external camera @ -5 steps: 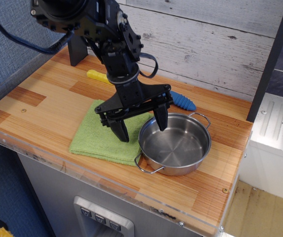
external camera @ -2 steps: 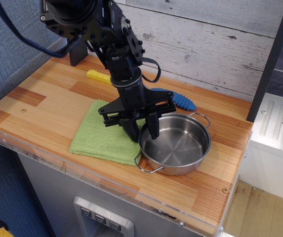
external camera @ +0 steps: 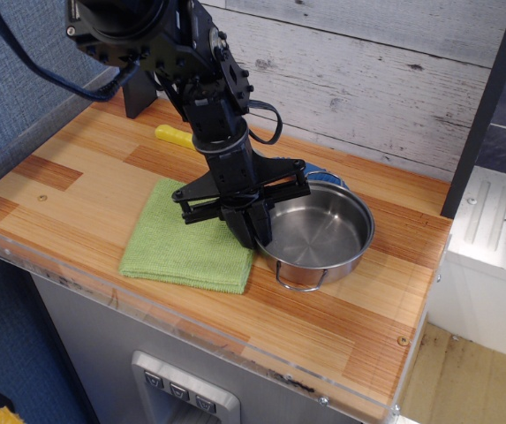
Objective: Move the pot to the far left centre of the counter.
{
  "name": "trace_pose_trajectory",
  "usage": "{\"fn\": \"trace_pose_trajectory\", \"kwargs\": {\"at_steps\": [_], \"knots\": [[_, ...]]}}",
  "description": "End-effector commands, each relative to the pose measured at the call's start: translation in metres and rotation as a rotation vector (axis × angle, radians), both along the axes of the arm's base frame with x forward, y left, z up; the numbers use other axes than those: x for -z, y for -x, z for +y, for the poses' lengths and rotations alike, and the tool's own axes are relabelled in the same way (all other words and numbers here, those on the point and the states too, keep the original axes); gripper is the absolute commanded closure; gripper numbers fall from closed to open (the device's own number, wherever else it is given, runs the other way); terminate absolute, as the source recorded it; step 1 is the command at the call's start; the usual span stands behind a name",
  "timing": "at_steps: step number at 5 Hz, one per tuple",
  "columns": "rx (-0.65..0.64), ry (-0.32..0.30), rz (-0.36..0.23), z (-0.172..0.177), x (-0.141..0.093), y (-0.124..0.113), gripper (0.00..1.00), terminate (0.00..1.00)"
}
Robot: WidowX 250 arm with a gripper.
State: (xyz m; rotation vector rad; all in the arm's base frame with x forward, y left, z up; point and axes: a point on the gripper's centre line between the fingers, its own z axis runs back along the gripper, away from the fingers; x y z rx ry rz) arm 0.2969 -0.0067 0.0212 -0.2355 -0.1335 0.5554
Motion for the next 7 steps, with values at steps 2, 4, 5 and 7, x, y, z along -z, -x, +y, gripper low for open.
{"fn": "trace_pose_trajectory", "kwargs": {"at_steps": [2,4,5,7], "knots": [[0.018,-0.006,-0.117,0.009,-0.036,-0.008,1.0,0.0],[-0.084,-0.014,-0.166,0.03,-0.065,-0.009,1.0,0.0],[-0.158,-0.032,-0.187,0.05,-0.078,-0.007,1.0,0.0],[-0.352,-0.052,-0.168,0.094,-0.076,0.0,1.0,0.0]]}}
